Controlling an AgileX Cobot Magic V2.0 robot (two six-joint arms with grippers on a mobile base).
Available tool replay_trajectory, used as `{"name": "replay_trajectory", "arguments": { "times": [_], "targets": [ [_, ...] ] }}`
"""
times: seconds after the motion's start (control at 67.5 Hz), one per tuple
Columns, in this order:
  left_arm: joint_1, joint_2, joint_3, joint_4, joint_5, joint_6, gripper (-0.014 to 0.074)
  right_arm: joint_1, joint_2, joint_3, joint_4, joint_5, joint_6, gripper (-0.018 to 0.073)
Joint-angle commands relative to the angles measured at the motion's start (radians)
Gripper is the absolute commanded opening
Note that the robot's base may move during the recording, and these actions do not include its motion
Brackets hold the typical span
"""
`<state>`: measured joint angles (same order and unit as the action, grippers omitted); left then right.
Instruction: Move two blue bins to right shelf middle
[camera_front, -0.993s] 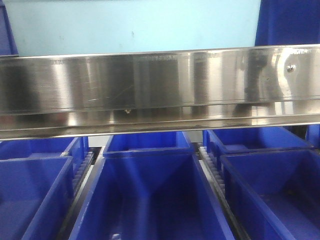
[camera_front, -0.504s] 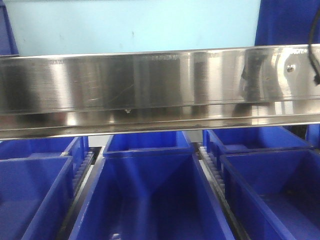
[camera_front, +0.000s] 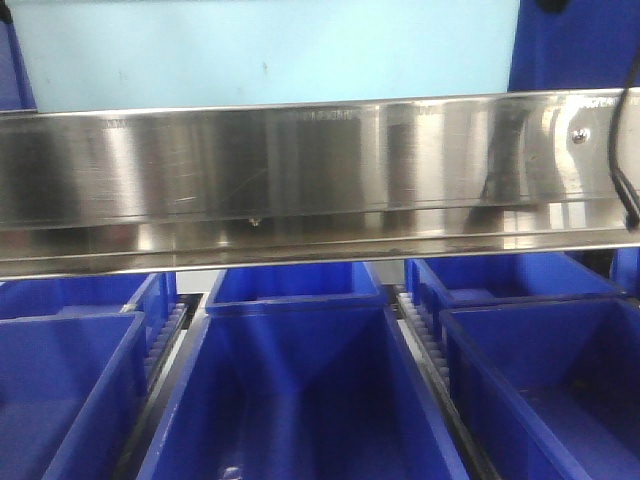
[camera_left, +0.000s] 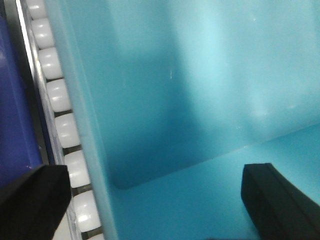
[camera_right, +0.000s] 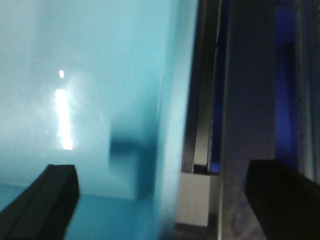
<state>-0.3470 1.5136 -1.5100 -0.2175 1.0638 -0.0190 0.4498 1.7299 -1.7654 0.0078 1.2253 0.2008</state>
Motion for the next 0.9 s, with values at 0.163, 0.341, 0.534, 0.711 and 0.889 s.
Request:
{"name": "replay_trajectory", "arguments": {
  "times": [0.163, 0.341, 0.534, 0.711, 0.889],
  "targets": [
    [-0.004, 0.022, 0.002, 0.006, -0.007, -0.013, 0.0573, 0.0, -0.001, 0.052, 0.031, -0.063, -0.011, 0.0522],
    [-0.004, 0.022, 0.002, 0.006, -0.007, -0.013, 0.0314, 0.0, -0.001, 0.056, 0.031, -0.069, -0.011, 0.0187],
    [-0.004, 0.022, 0.002, 0.002, -0.007, -0.013, -0.0109, 0.0, -0.001, 0.056, 0.031, -0.071, -0.011, -0.016],
    [-0.004, 0.022, 0.002, -0.002, -0.007, -0.013, -0.0111, 0.0, -0.01, 0.056, 0.031, -0.085, -0.011, -0.0159],
    [-0.004, 0.008, -0.027, -0.014, 0.008, -0.013, -0.0111, 0.0, -0.056, 0.043, 0.031, -0.12, -0.011, -0.0159]
  ]
}}
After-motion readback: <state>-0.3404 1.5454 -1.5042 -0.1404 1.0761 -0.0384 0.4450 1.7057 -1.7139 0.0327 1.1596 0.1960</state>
